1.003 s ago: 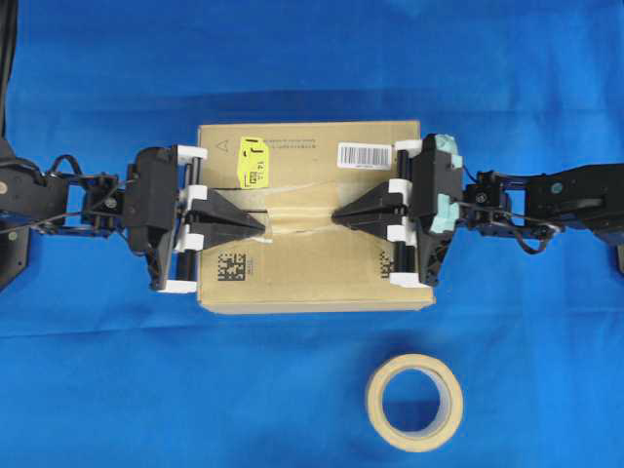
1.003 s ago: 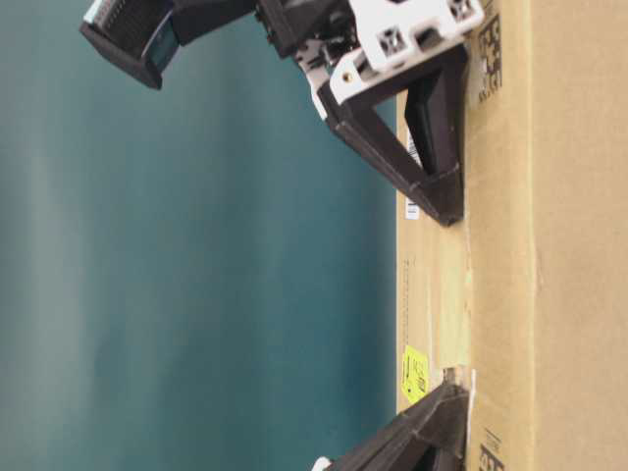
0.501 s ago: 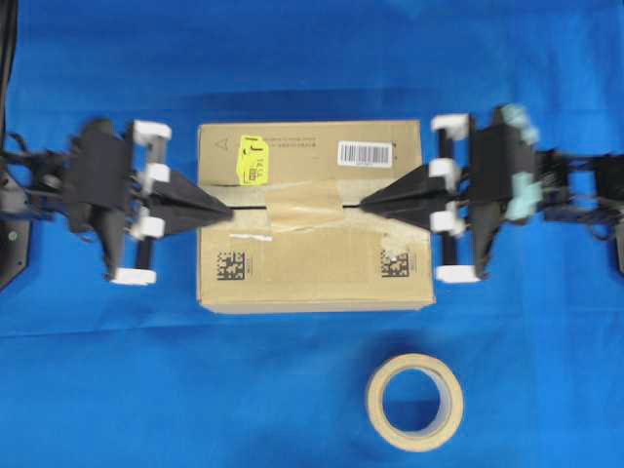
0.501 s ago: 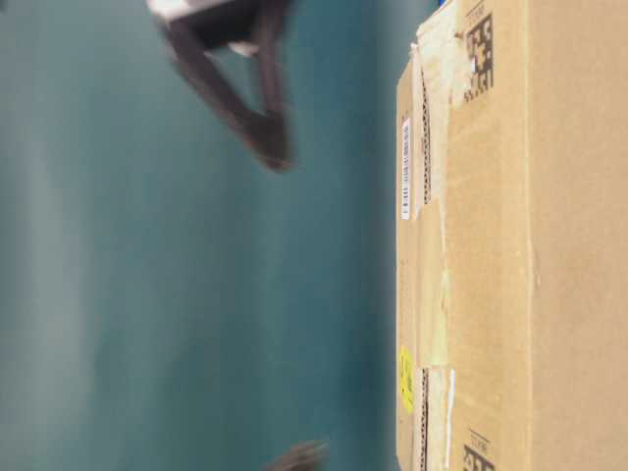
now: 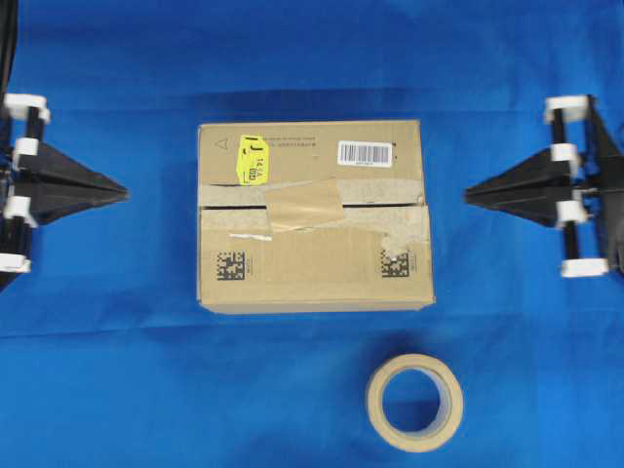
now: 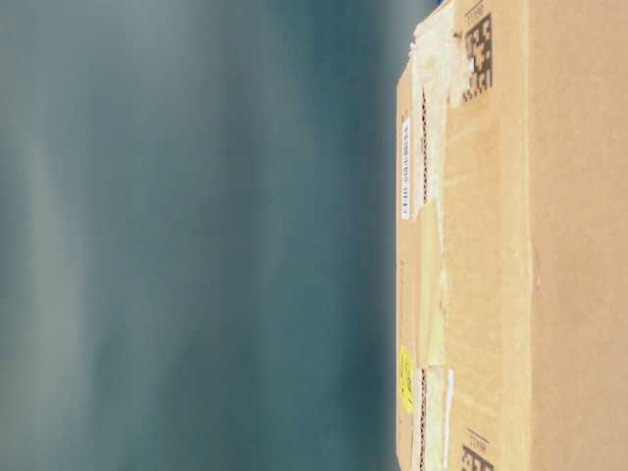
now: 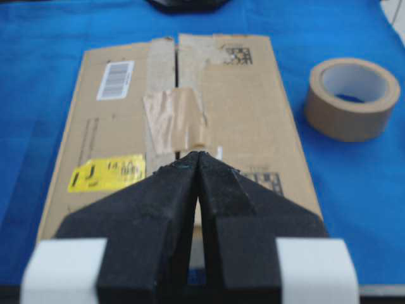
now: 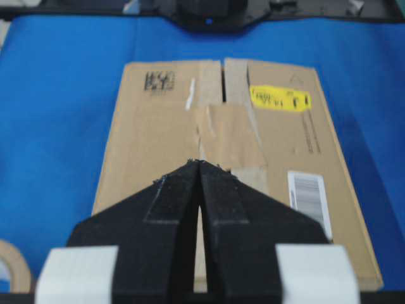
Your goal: Apply tape along the seams of the closed cardboard box to seal it securely.
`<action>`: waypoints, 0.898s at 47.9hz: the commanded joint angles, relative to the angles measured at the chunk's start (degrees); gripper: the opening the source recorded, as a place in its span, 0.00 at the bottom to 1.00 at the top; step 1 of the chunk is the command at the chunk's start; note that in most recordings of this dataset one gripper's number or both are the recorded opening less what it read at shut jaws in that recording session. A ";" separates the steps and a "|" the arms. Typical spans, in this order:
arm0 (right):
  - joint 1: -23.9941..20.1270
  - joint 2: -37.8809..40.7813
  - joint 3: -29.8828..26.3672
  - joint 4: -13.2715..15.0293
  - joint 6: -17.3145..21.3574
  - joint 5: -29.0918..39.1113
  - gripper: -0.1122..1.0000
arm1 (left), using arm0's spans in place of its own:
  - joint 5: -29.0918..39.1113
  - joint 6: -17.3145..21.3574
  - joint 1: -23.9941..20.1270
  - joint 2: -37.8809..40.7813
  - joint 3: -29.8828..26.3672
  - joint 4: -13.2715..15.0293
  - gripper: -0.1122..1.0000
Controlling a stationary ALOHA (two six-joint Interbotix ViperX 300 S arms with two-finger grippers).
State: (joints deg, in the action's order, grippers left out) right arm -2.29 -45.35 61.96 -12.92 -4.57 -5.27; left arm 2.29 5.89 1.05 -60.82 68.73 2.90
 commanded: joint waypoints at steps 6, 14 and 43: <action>-0.09 -4.83 4.31 0.09 0.00 1.23 0.10 | 4.13 -0.09 -0.18 -6.15 2.46 0.09 0.10; 0.18 -6.59 8.09 0.09 0.18 1.14 0.10 | 6.86 -0.18 -0.18 -7.91 4.48 0.00 0.10; 0.26 -2.37 11.78 -0.09 0.44 -2.37 0.10 | 7.12 -0.35 -0.18 -7.73 7.65 0.00 0.10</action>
State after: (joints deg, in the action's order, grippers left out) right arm -2.11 -47.99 74.44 -12.92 -4.13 -6.77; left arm 9.58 5.63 1.05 -68.99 76.99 2.90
